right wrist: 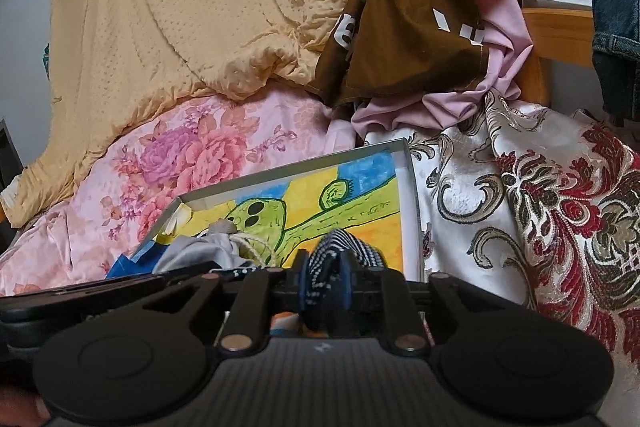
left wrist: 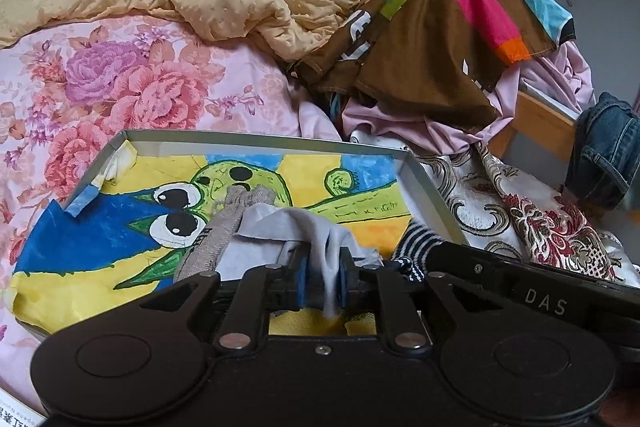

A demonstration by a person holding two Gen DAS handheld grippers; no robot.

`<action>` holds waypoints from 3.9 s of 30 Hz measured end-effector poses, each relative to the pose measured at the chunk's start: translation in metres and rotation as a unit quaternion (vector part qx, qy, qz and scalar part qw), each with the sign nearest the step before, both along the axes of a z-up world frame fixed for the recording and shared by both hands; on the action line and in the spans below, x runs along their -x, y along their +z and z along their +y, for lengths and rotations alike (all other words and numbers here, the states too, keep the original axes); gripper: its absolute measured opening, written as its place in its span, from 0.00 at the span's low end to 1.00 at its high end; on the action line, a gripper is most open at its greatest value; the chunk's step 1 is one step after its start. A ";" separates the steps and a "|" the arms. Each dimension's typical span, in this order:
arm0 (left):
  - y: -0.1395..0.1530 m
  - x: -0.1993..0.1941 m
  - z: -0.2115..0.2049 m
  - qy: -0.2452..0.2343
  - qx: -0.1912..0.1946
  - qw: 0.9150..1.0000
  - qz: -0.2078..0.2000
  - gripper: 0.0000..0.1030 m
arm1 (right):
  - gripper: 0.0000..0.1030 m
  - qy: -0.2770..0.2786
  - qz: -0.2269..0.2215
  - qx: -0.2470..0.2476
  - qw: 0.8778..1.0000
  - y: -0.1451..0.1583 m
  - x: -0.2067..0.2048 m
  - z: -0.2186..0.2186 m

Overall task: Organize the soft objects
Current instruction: 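Open both grippers to drop the cloth and sock into the tray, then withdraw both grippers from the tray toward the remaining items, then move the left gripper to the white-blue packet while the right gripper approaches the white foam pad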

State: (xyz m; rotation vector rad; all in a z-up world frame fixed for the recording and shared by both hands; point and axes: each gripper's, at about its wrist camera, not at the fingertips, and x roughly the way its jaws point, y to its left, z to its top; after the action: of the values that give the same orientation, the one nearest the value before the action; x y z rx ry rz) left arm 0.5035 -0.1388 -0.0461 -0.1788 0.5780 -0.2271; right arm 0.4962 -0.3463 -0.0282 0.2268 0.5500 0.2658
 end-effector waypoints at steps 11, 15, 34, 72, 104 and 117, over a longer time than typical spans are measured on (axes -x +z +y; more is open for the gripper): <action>0.014 0.025 0.017 0.023 0.022 0.999 -0.020 0.61 | 0.68 -0.015 -0.010 0.010 1.000 0.018 0.017 -0.006; 0.021 0.045 0.024 0.036 0.028 0.999 -0.028 0.74 | 0.83 -0.019 -0.022 0.008 1.000 0.028 0.034 -0.011; 0.073 0.152 0.041 0.051 0.014 0.996 -0.076 0.99 | 0.99 -0.015 -0.088 0.052 0.995 0.070 0.135 -0.013; 0.046 0.333 0.107 0.029 0.004 0.999 -0.041 0.99 | 1.00 0.008 -0.087 0.075 0.993 0.053 0.310 0.015; -0.007 0.356 0.097 -0.030 -0.023 0.999 0.014 0.99 | 1.00 0.074 -0.025 0.125 0.989 0.031 0.322 0.050; -0.012 0.347 0.088 -0.042 -0.029 0.999 0.014 0.99 | 1.00 0.069 0.014 0.131 0.989 0.021 0.308 0.052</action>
State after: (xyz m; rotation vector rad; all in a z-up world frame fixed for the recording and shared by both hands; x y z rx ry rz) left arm 0.1569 -0.0512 -0.0576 -0.1020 0.6200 -0.2891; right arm 0.1883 -0.2947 -0.0070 -0.0633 0.6242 0.3224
